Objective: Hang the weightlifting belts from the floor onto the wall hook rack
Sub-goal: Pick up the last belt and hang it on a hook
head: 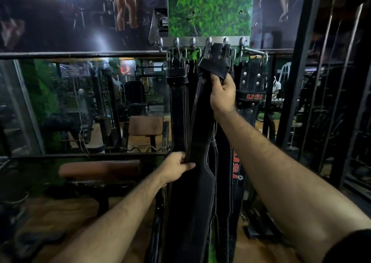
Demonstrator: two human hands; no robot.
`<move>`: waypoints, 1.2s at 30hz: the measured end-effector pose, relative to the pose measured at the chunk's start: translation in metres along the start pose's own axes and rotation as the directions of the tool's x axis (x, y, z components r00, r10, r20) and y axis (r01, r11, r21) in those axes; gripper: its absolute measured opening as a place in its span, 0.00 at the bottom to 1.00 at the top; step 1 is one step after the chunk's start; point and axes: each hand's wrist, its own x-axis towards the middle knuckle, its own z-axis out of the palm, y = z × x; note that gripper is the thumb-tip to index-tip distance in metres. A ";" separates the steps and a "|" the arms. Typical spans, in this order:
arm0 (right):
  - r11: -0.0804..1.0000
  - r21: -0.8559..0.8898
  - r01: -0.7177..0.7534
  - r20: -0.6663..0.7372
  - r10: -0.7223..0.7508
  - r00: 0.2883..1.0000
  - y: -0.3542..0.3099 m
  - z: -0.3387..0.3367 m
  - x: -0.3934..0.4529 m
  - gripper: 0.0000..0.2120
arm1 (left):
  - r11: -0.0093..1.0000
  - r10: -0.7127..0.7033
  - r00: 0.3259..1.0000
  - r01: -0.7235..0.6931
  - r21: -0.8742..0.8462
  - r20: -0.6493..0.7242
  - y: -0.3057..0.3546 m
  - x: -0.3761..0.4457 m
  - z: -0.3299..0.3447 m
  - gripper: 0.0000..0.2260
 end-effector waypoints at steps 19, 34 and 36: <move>1.000 0.002 0.008 0.018 -0.008 1.000 0.026 0.000 -0.016 0.05 | 0.982 0.060 0.993 -0.078 -0.174 -0.106 -0.018 -0.007 0.031 0.09; 0.981 -0.045 -0.191 0.404 0.193 0.894 0.044 0.001 -0.050 0.12 | 0.895 0.133 0.904 -0.286 -0.342 -0.407 0.086 0.020 -0.018 0.09; 0.980 -0.054 -0.193 0.471 0.196 0.860 0.044 0.000 -0.056 0.13 | 0.871 0.135 0.866 -0.335 -0.359 -0.481 0.084 0.020 -0.017 0.11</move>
